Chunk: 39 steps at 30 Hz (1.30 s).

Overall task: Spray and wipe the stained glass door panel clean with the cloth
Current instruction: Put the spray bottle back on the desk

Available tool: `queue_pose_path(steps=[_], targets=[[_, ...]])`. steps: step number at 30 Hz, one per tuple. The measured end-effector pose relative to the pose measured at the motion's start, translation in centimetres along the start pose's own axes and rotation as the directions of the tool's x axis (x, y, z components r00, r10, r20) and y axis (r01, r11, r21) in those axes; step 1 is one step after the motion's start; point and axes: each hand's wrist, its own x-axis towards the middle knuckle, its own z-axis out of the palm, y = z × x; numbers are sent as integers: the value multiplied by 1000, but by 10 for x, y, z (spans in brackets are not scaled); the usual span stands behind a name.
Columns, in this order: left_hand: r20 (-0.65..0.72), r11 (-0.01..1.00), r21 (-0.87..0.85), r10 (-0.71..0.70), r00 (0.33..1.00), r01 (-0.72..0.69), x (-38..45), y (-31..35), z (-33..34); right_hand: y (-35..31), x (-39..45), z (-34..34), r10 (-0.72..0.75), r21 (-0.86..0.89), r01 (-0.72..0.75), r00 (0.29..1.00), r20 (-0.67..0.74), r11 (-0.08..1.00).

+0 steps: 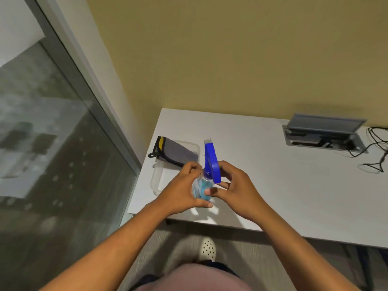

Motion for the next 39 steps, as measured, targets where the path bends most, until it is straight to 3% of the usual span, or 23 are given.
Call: queue_pose_path(steps=[4, 8, 11, 16, 19, 25, 33, 36, 39], targets=[[3, 995, 94, -40, 999, 39, 29, -7, 11, 26, 22, -9, 29, 28, -29, 1000, -13, 999], [-34, 986, 163, -27, 999, 33, 56, -19, 20, 50, 38, -11, -40, 4, 40, 998, -58, 999], [-23, 975, 220, -16, 1000, 20, 69, -33, 29, 63, 55, -7, 17, -21, -18, 997, -72, 1000], [-33, 976, 216, 22, 999, -14, 80, -65, 40, 87, 70, 5, 57, -170, -66, 997, -54, 983], [13, 932, 362, 25, 1000, -28, 85, -77, 46, 91, 72, 6, 105, -150, -109, 994, -38, 983], [39, 917, 395, 37, 999, -49, 87, -87, 50, 92, 76, 7, 165, -119, -171, 985, -52, 978], [135, 895, 417, 108, 985, -155, 85, -100, 27, 86, 86, 7, 183, -219, -175, 983, 19, 960], [35, 881, 418, 228, 973, -222, 79, -115, -11, 89, 87, 0, 233, -265, -210, 970, 60, 941], [-255, 910, 389, 254, 933, -141, 79, -132, -47, 88, 89, -11, 316, -373, -260, 944, 98, 891]])
